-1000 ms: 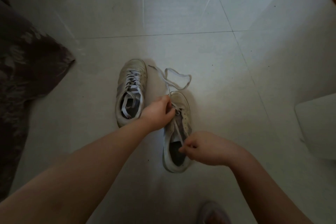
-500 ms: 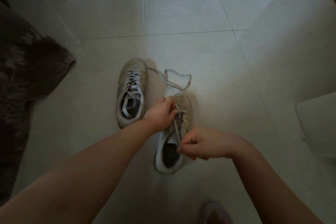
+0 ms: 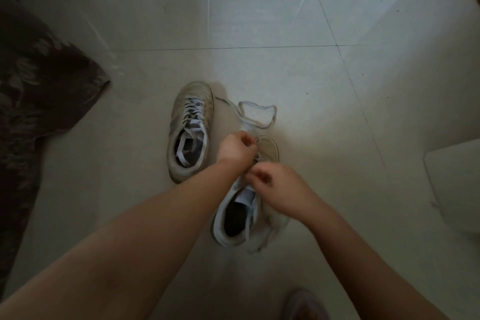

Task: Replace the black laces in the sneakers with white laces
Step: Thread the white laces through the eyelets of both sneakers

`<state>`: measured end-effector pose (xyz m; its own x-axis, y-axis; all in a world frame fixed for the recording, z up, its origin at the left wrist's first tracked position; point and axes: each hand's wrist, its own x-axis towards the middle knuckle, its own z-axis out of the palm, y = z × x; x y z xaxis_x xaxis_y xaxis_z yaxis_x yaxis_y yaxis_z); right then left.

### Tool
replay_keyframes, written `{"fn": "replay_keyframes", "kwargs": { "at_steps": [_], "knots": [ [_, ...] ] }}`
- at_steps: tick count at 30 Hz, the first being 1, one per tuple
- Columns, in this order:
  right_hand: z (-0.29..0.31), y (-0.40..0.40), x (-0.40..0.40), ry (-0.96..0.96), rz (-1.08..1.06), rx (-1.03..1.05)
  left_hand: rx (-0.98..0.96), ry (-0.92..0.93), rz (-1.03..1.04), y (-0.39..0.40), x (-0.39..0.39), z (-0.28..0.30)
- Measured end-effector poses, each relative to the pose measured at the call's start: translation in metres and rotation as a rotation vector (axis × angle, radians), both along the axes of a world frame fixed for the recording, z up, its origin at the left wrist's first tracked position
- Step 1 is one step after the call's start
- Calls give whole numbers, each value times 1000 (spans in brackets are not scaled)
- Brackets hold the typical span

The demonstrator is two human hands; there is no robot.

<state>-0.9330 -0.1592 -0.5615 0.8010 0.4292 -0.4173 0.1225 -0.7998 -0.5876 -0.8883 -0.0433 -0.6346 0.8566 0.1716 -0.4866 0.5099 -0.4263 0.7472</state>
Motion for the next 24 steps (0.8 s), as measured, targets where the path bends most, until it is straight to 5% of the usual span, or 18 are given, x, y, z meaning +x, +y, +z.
{"fn": "replay_keyframes", "kwargs": {
  "at_steps": [5,12,17,20,24],
  "knots": [
    [-30,-10,46,-149,-320,-86,-152,31,-13,11,0,4],
    [-72,11,82,-168,-355,-206,-59,-19,-175,23,-12,5],
    [-17,14,85,86,-508,361,-50,-83,-261,30,-18,7],
    [23,6,81,70,-450,523,-41,-262,-242,23,-8,17],
    [49,2,80,211,-604,867,-147,-485,-545,-4,-2,43]
  ]
}}
